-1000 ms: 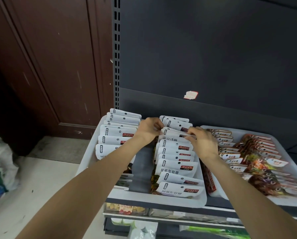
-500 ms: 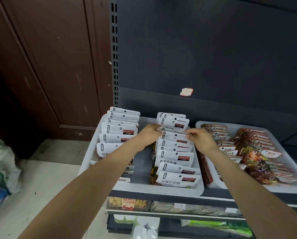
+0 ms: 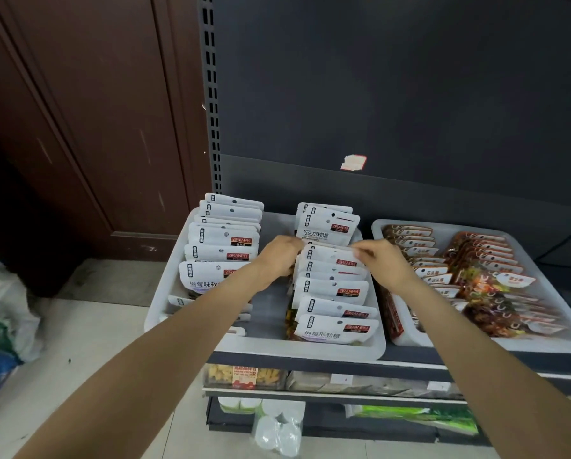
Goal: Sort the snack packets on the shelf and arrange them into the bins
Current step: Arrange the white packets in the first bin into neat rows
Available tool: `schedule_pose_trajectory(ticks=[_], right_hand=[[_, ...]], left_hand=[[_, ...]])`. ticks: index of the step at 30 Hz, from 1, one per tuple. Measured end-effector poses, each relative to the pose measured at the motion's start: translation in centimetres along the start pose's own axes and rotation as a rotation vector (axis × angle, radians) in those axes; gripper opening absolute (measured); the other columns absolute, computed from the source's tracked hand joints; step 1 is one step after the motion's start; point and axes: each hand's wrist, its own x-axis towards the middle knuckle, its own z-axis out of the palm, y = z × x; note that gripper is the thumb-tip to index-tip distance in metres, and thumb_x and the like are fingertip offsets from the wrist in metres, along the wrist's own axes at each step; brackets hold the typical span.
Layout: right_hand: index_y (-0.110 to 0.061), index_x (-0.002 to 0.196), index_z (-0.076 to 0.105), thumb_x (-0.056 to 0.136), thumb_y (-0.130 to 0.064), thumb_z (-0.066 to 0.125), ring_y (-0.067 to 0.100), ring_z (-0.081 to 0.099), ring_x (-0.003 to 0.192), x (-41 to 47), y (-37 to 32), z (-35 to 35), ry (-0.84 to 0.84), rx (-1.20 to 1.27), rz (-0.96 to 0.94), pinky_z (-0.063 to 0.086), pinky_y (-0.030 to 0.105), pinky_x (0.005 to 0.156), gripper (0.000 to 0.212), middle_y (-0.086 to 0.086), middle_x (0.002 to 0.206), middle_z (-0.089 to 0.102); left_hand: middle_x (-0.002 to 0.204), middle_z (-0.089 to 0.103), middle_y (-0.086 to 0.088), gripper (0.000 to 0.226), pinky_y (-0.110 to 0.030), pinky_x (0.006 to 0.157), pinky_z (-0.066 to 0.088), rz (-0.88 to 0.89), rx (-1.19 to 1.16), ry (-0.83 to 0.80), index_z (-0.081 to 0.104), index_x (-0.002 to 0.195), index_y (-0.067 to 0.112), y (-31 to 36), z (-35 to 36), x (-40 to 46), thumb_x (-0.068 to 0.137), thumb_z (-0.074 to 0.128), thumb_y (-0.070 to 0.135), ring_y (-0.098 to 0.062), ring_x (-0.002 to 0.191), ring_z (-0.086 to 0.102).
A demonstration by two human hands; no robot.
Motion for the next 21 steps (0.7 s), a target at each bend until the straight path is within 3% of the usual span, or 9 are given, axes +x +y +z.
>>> schedule_pose_trajectory(ticks=[4, 7, 9, 11, 14, 17, 19, 21], right_hand=[[-0.012, 0.124, 0.061, 0.098, -0.012, 0.047, 0.013, 0.054, 0.116, -0.1, -0.5, 0.4, -0.155, 0.152, 0.094, 0.04, 0.022, 0.098, 0.029, 0.0, 0.124, 0.06], [-0.008, 0.112, 0.069, 0.097, -0.014, 0.051, 0.017, 0.062, 0.104, -0.4, 0.0, 1.5, -0.1, 0.088, 0.05, 0.044, 0.02, 0.087, 0.024, 0.005, 0.111, 0.069], [-0.004, 0.103, 0.072, 0.095, -0.011, 0.053, 0.015, 0.064, 0.094, -0.2, -0.1, 1.7, -0.007, 0.084, 0.034, 0.044, 0.01, 0.076, 0.021, 0.005, 0.101, 0.071], [-0.004, 0.105, 0.072, 0.094, -0.008, 0.054, 0.009, 0.062, 0.09, -0.3, -0.1, 1.6, 0.088, 0.111, -0.01, 0.043, 0.004, 0.075, 0.021, 0.002, 0.1, 0.07], [-0.008, 0.108, 0.071, 0.093, -0.008, 0.056, 0.009, 0.064, 0.091, -1.1, 0.5, 1.3, 0.133, 0.074, -0.114, 0.05, 0.019, 0.082, 0.021, 0.001, 0.1, 0.072], [-0.002, 0.091, 0.072, 0.094, -0.013, 0.054, 0.009, 0.059, 0.076, -1.6, 1.3, 0.8, -0.02, 0.041, -0.027, 0.045, 0.029, 0.073, 0.021, 0.004, 0.083, 0.07], [-0.005, 0.101, 0.071, 0.095, -0.014, 0.053, 0.011, 0.061, 0.087, -1.3, 0.6, 0.2, -0.138, 0.106, 0.058, 0.046, 0.028, 0.08, 0.02, 0.002, 0.093, 0.069], [-0.012, 0.125, 0.06, 0.095, -0.011, 0.053, 0.013, 0.055, 0.115, -1.1, -0.3, 0.2, -0.193, 0.174, 0.091, 0.042, 0.026, 0.098, 0.031, 0.0, 0.124, 0.061]], left_hand=[[0.12, 0.063, 0.0, 0.034, -0.038, 0.099, 0.039, -0.107, -0.01, -0.039, 0.057, 0.123, 0.017, 0.1, 0.1, -0.6, 0.1, 0.036, 0.032, -0.02, 0.112, 0.055], [0.124, 0.061, -0.003, 0.037, -0.032, 0.091, 0.04, -0.137, -0.084, -0.061, 0.053, 0.127, 0.014, -0.2, 0.6, -0.7, 0.103, 0.033, 0.033, -0.018, 0.105, 0.055], [0.122, 0.062, -0.007, 0.034, -0.033, 0.086, 0.049, -0.102, -0.152, -0.057, 0.054, 0.125, 0.01, 0.3, 0.9, -0.6, 0.104, 0.034, 0.027, -0.022, 0.104, 0.059], [0.122, 0.063, -0.011, 0.033, -0.036, 0.086, 0.052, -0.042, -0.185, -0.038, 0.053, 0.126, 0.006, 0.7, 1.0, -0.2, 0.103, 0.035, 0.022, -0.026, 0.107, 0.061], [0.118, 0.065, -0.013, 0.03, -0.039, 0.09, 0.052, 0.011, -0.189, -0.038, 0.056, 0.122, 0.005, 0.5, 1.0, -0.3, 0.102, 0.038, 0.019, -0.028, 0.108, 0.062], [0.114, 0.065, -0.013, 0.027, -0.039, 0.089, 0.048, -0.03, -0.165, -0.075, 0.06, 0.115, 0.009, -0.5, 0.8, -0.4, 0.102, 0.039, 0.018, -0.028, 0.101, 0.061], [0.113, 0.065, -0.008, 0.029, -0.036, 0.085, 0.049, -0.088, -0.166, -0.069, 0.057, 0.12, 0.011, -0.4, 0.6, -0.9, 0.102, 0.038, 0.023, -0.023, 0.099, 0.061], [0.117, 0.063, -0.003, 0.036, -0.032, 0.087, 0.046, -0.135, -0.164, -0.043, 0.054, 0.126, 0.013, -0.2, 0.5, -1.2, 0.102, 0.036, 0.032, -0.02, 0.104, 0.059]])
